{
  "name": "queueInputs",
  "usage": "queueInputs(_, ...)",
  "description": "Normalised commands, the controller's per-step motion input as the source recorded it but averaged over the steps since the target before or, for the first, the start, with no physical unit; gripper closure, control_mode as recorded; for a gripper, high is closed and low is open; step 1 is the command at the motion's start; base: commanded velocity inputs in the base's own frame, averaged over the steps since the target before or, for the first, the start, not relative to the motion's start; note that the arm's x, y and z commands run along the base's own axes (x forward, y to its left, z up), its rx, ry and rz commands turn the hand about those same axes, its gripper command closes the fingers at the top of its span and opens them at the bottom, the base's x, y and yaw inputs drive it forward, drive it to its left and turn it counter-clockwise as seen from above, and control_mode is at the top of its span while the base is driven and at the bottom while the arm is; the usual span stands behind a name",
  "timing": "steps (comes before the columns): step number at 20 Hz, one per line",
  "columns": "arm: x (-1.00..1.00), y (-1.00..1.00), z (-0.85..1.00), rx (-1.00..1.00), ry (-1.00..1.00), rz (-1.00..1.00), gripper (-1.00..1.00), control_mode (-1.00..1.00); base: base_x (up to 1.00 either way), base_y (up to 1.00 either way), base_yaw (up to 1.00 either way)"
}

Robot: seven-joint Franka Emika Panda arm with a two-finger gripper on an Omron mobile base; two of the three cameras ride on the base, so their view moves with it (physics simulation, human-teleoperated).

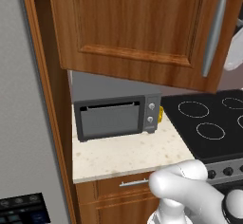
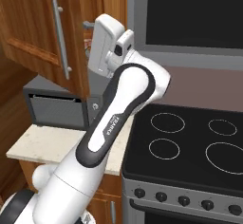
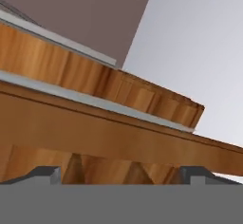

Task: Pick the bar soap and bar soap from the cabinet and place them on the counter.

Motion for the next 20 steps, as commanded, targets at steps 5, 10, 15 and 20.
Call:
queueInputs(5,-0.81,0.37,0.01,-0.09,-0.09,0.06,-1.00,-1.00,0.00,0.00,0.00)
queueInputs(10,-0.87,0.54,-0.03,-0.12,-0.04,0.05,-1.00,-1.00,0.00,0.00,0.00)
queueInputs(15,-0.85,0.68,-0.13,-0.15,0.05,0.06,-1.00,-1.00,0.00,0.00,0.00)
queueInputs(20,-0.78,0.71,-0.13,-0.14,0.14,0.09,-1.00,-1.00,0.00,0.00,0.00)
